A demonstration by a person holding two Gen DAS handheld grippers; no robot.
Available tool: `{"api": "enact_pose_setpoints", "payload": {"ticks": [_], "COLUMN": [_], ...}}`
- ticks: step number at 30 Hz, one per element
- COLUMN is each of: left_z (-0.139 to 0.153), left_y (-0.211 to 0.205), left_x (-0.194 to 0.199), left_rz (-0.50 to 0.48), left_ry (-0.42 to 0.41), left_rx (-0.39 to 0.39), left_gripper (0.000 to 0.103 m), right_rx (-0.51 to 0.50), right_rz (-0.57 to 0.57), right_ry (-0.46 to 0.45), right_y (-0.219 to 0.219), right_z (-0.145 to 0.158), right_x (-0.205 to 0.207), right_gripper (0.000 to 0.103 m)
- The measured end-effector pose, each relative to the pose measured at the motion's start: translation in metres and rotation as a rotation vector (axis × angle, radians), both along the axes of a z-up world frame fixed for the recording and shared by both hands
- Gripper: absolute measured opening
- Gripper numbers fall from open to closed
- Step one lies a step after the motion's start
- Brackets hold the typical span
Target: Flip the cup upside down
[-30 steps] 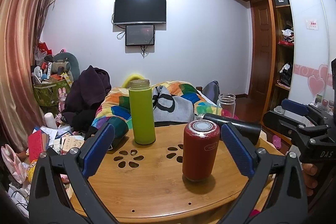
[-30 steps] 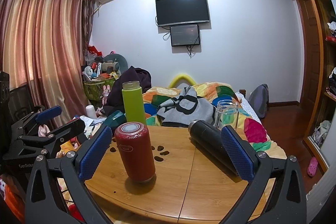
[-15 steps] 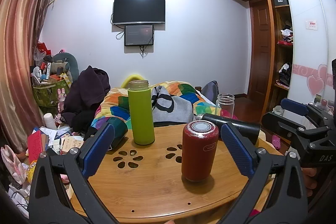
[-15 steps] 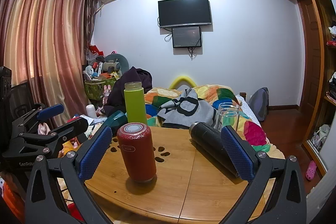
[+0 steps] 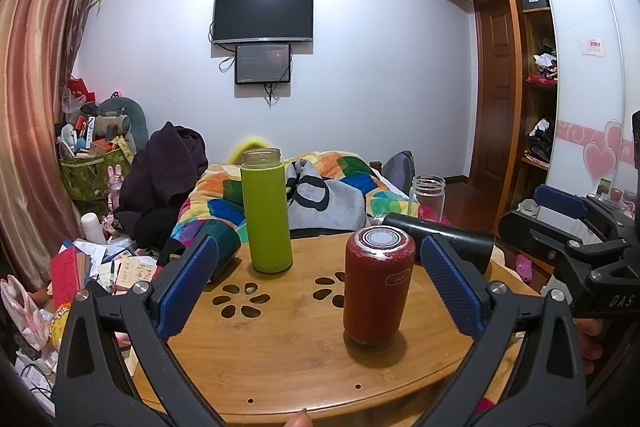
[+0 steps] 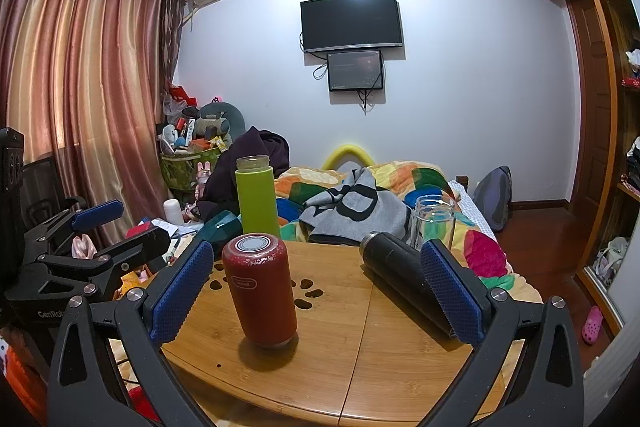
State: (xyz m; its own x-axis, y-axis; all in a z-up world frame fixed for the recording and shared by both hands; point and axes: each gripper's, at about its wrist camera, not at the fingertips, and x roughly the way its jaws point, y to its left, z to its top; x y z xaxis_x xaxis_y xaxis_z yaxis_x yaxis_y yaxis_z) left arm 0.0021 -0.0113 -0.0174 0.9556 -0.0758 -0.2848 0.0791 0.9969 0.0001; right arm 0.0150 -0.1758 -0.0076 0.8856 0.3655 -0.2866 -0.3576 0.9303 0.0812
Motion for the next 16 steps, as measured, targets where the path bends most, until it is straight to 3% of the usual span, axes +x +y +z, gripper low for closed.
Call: {"api": "enact_pose_setpoints", "payload": {"ticks": [16], "left_z": [-0.0025], "left_y": [0.002], "left_x": [-0.001], "left_rz": [-0.012], "left_ry": [0.007], "left_rx": [-0.018], "left_gripper": [0.103], "right_rx": [0.001], "right_rz": [0.0], "right_ry": [0.003], "right_y": [-0.0012], "right_z": [0.0003], "right_x": [0.0009], "right_gripper": [0.103]}}
